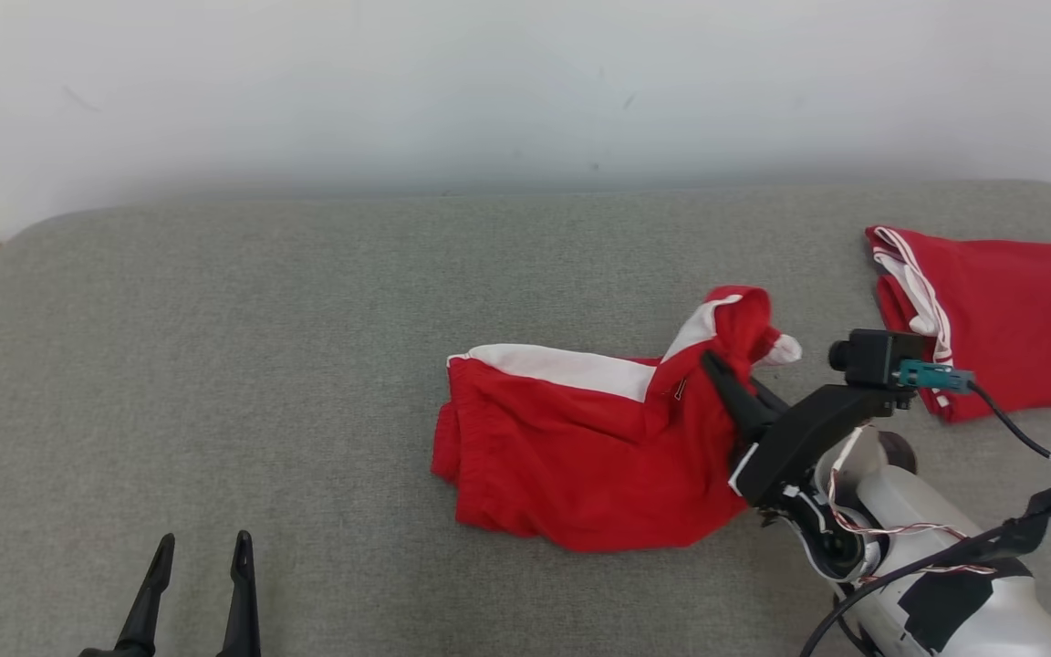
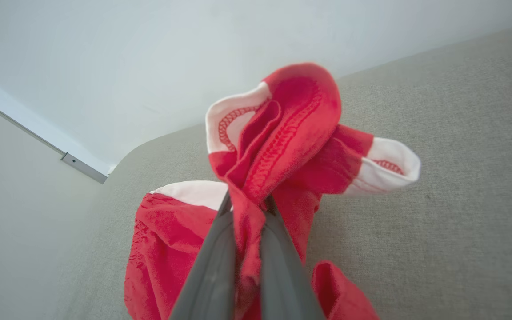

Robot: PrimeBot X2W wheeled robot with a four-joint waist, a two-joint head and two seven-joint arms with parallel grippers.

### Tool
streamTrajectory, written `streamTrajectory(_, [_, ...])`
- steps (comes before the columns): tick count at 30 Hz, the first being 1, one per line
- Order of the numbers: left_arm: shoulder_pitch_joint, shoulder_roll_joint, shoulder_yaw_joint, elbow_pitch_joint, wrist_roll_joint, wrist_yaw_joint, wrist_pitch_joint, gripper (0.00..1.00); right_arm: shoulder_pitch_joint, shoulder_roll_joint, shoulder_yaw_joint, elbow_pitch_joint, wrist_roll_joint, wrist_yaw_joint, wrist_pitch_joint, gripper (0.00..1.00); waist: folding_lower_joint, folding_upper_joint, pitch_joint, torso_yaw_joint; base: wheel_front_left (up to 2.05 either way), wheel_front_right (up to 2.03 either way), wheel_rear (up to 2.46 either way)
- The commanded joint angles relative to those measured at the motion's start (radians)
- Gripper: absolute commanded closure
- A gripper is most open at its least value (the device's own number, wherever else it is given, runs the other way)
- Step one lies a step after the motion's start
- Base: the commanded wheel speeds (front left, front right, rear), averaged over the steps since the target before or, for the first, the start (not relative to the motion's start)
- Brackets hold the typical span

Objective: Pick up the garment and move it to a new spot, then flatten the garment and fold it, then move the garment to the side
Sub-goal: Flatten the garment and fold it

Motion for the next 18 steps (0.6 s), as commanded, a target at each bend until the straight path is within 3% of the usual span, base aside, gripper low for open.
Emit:
streamTrajectory(1, [0.000, 0.000, 0.000, 0.003, -0.003, -0.004, -0.004, 0.00, 0.000, 0.003, 0.017, -0.024, 0.024, 0.000, 0.010, 1.00, 0.0001, -0.0001, -0.002, 0.013, 0.00, 0.00, 0.00])
streamTrajectory(9, [-0.009, -0.005, -0.010, 0.010, -0.009, -0.006, -0.004, 0.00, -0.038, 0.040, 0.065, -0.046, 0.089, 0.000, 0.029, 1.00, 0.0001, -0.0001, -0.003, 0.052, 0.00, 0.00, 0.00])
streamTrajectory(18, [-0.028, -0.014, -0.047, 0.024, -0.022, -0.003, -0.004, 0.00, -0.097, 0.108, 0.125, 0.052, 0.112, 0.000, 0.043, 1.00, 0.0001, -0.0001, 0.009, 0.102, 0.00, 0.00, 0.00])
